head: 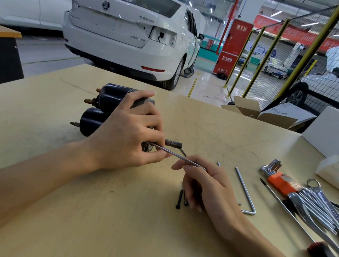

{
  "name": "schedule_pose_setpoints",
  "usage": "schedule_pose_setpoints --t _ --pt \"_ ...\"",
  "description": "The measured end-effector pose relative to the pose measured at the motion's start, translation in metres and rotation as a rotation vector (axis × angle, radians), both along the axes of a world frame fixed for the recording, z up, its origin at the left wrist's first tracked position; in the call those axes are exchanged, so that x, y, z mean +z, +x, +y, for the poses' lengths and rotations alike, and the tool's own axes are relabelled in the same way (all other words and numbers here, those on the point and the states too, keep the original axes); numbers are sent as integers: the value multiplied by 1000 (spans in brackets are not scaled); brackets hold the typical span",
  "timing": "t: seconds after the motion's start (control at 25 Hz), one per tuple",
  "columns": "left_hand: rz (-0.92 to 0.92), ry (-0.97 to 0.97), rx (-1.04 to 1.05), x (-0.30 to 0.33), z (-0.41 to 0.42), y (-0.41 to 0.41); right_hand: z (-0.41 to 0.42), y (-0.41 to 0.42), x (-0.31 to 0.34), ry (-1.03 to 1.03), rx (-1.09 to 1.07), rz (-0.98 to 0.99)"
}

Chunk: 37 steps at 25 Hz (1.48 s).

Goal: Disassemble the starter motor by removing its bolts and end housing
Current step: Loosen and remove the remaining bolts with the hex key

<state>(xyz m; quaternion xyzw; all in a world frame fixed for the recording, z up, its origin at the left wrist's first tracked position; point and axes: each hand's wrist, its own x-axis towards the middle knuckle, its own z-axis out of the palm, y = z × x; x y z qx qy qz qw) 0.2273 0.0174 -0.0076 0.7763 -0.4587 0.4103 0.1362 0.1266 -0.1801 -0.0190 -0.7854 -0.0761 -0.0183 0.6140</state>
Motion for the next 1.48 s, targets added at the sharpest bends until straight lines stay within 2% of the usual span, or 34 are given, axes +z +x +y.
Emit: schedule_pose_setpoints --t 1.16,1.48 --pt "-8 3 3 0 0 0 1 0 0 -15 -2 -24" --pt "-2 10 2 1 1 -1 0 -2 1 39 51 -28"
